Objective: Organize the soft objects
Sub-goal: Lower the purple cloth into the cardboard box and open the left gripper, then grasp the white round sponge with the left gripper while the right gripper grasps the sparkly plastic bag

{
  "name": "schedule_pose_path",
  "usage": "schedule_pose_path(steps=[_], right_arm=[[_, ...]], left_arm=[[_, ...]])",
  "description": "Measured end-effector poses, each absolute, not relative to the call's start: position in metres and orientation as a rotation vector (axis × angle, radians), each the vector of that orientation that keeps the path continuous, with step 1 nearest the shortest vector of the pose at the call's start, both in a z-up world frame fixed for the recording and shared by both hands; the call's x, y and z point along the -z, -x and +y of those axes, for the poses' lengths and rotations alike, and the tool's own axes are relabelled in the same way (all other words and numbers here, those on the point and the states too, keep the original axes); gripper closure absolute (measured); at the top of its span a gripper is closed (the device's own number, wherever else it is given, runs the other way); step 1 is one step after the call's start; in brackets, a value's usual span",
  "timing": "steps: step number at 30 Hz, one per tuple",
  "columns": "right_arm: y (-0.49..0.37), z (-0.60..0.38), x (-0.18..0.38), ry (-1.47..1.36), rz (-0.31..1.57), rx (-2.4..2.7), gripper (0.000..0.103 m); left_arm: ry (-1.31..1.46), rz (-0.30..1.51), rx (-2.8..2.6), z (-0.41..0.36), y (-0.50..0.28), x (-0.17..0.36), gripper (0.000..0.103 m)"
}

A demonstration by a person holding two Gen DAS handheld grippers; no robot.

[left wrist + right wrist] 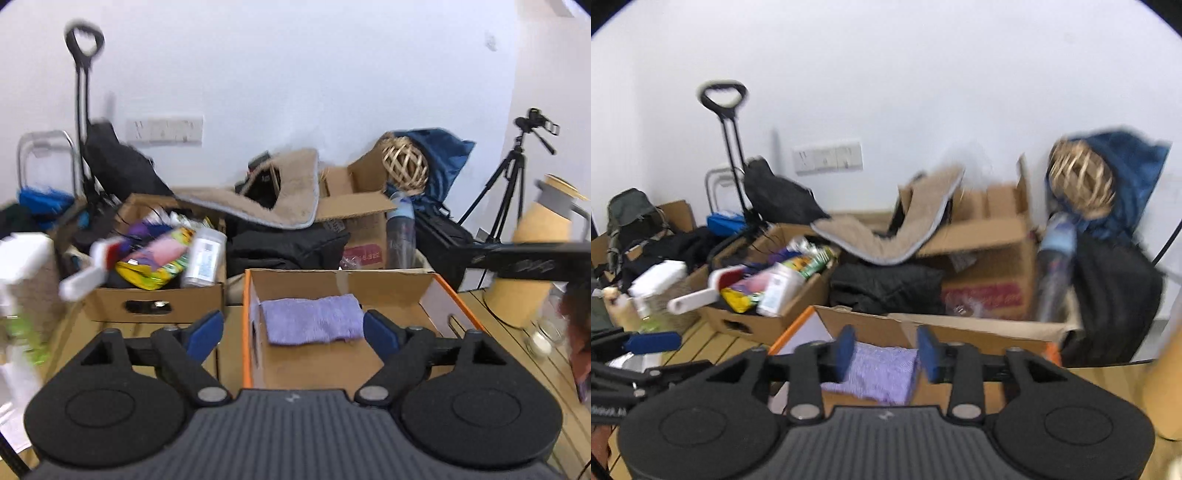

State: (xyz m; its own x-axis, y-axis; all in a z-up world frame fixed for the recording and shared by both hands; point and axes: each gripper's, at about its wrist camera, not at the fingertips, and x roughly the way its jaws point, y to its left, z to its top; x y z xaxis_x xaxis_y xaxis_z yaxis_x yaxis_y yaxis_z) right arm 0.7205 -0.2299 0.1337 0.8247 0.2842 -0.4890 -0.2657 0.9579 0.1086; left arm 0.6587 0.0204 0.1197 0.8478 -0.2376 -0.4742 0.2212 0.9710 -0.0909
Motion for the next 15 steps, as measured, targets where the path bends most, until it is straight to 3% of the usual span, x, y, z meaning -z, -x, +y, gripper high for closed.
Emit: schedule_pose_path(steps=[1, 6, 8, 15], right_arm=[[-0.694, -0.237, -0.142, -0.023, 0.49, -0.286, 0.048], [-0.562, -0.264, -0.157, 0.005, 0.356, -0.262, 0.032], [-0.511, -0.269, -0.152, -0.005, 0.294, -0.228, 0.02], [-0.358, -0.269, -0.099, -0.038, 0.2, -0.153, 0.015]], left_arm=[[0.027, 0.479, 0.239, 0.023, -0.637, -0.123, 0.014], [-0.021, 0.351, 0.232, 0.027, -0.523, -0.128, 0.005], [-0.03, 0.305, 0.234, 0.028, -0.48, -0.124, 0.002], [0.01, 0.253, 0.159, 0.036, -0.359, -0.087, 0.0]])
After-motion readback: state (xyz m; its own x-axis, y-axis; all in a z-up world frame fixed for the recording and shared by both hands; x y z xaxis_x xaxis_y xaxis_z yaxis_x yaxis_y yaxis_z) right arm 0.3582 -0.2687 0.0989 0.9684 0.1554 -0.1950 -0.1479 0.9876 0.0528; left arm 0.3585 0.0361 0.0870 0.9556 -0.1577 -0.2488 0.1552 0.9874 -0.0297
